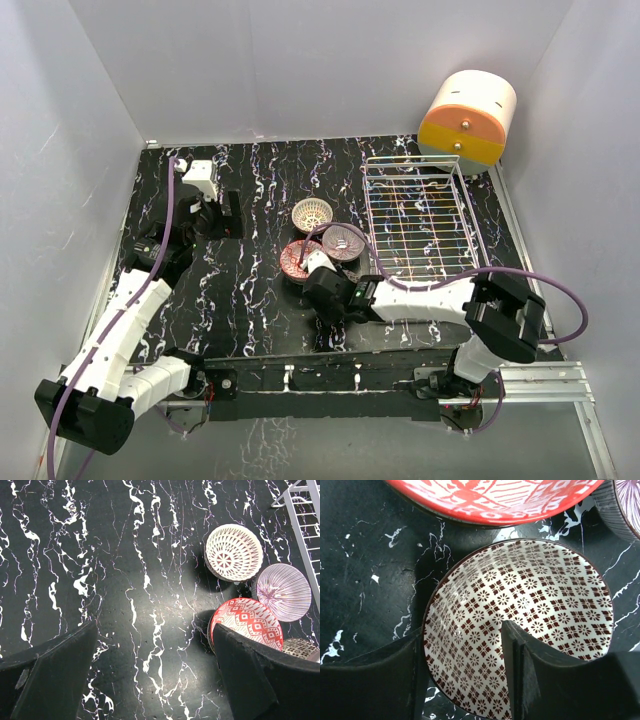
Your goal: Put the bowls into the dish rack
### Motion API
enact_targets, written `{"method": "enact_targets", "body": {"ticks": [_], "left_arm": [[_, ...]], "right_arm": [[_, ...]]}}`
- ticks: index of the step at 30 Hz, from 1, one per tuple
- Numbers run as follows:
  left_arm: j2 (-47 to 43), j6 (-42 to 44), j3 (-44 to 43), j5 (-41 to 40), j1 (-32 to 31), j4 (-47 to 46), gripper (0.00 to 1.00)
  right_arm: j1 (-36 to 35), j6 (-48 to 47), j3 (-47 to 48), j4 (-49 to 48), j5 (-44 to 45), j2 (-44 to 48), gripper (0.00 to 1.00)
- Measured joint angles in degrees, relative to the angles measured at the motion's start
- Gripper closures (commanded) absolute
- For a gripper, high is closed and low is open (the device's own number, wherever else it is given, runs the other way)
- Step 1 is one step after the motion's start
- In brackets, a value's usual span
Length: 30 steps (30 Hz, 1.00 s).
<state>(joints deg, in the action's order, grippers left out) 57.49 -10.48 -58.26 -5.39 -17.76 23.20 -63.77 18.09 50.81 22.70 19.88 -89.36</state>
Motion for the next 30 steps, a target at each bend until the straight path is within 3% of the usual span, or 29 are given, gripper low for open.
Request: {"method": "enact_targets", "body": {"ticks": [4, 10, 20, 30], "left_arm": [[0.00, 0.00, 0.00, -0.04, 0.00, 0.00, 0.03], [0.00, -0.02, 0.02, -0.04, 0.00, 0.00, 0.03], [-0.92, 0.00, 0.17, -0.35, 0.00, 0.07, 0.03], [-1.77, -0.02, 0.20, -1.07, 0.00, 0.59, 0.03]], "right_arm": [[-0.66, 0.11, -0.81, -1.05, 1.29, -0.07, 0.71], [-1.25, -0.07, -0.79, -3.19, 3.30, -1.14, 0.91], [-2.75, -0.37, -0.35, -2.27, 5.35, -0.81, 0.92], [-3.30, 2.08, 1.42, 2.23, -10.16, 10.95, 0.92]]}}
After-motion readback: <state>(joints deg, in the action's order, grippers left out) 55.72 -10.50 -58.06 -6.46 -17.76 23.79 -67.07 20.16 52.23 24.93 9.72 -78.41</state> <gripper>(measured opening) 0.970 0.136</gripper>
